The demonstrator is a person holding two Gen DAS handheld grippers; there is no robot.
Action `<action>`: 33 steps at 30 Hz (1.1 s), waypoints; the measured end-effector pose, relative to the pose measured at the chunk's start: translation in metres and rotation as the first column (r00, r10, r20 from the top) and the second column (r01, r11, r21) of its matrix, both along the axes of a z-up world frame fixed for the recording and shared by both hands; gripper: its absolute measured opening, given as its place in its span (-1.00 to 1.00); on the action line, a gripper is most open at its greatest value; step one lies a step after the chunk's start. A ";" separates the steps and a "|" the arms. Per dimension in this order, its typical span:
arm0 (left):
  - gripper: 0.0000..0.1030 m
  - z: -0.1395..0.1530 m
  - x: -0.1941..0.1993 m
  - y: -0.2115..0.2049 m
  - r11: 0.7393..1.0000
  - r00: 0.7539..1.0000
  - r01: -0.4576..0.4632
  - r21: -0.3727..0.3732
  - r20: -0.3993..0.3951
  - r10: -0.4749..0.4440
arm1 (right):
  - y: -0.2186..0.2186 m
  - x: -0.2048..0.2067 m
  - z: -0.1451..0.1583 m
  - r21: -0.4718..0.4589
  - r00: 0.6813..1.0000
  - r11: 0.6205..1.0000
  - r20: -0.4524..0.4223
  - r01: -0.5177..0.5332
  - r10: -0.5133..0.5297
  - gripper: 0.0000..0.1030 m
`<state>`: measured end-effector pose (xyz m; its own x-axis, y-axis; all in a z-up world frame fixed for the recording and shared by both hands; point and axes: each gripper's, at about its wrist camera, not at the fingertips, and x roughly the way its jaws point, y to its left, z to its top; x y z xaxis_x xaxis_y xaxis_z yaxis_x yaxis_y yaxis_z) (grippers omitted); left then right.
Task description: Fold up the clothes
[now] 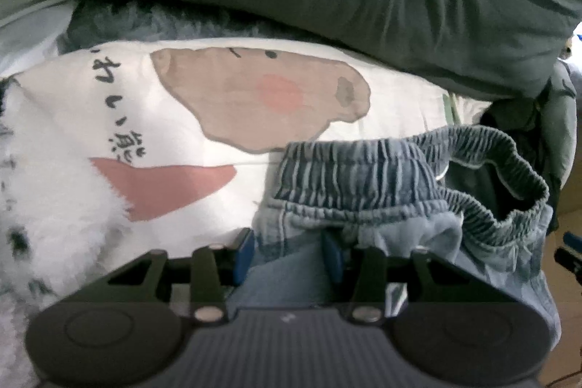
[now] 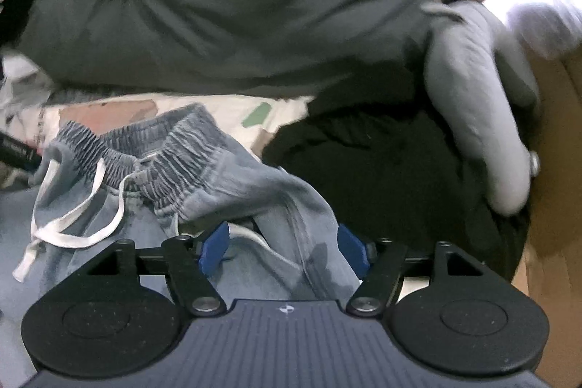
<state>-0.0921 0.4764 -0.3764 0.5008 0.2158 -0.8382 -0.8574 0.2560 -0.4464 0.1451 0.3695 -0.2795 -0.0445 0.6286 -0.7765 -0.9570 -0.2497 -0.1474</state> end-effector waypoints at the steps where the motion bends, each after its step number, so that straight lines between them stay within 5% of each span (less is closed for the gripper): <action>1: -0.15 -0.001 0.001 0.000 1.000 1.000 0.006 0.003 0.001 -0.006 | 0.003 -0.004 -0.001 0.007 1.000 1.000 0.017 -0.026 0.026 0.40; 11: -0.10 -0.007 0.011 0.000 0.999 0.999 0.045 0.018 0.005 -0.045 | 0.033 -0.046 -0.008 -0.027 0.948 0.963 0.169 -0.269 0.270 0.41; 20: 0.00 -0.008 0.024 -0.001 0.996 0.997 0.056 0.063 -0.049 -0.053 | 0.043 -0.059 -0.024 -0.116 0.923 0.941 0.189 -0.319 0.336 0.41; 25: -0.12 -0.009 0.025 0.001 0.996 0.998 0.052 0.075 -0.041 -0.049 | 0.051 -0.057 -0.041 -0.152 0.915 0.934 0.199 -0.324 0.350 0.35; 30: -0.66 -0.006 0.014 0.002 0.998 1.000 -0.010 0.055 -0.005 0.010 | 0.057 -0.052 -0.051 -0.190 0.897 0.915 0.205 -0.355 0.391 -0.11; 33: -0.69 0.008 0.004 -0.002 0.996 1.000 -0.027 0.083 0.010 0.026 | 0.060 -0.052 -0.049 -0.200 0.878 0.904 0.233 -0.377 0.418 -0.50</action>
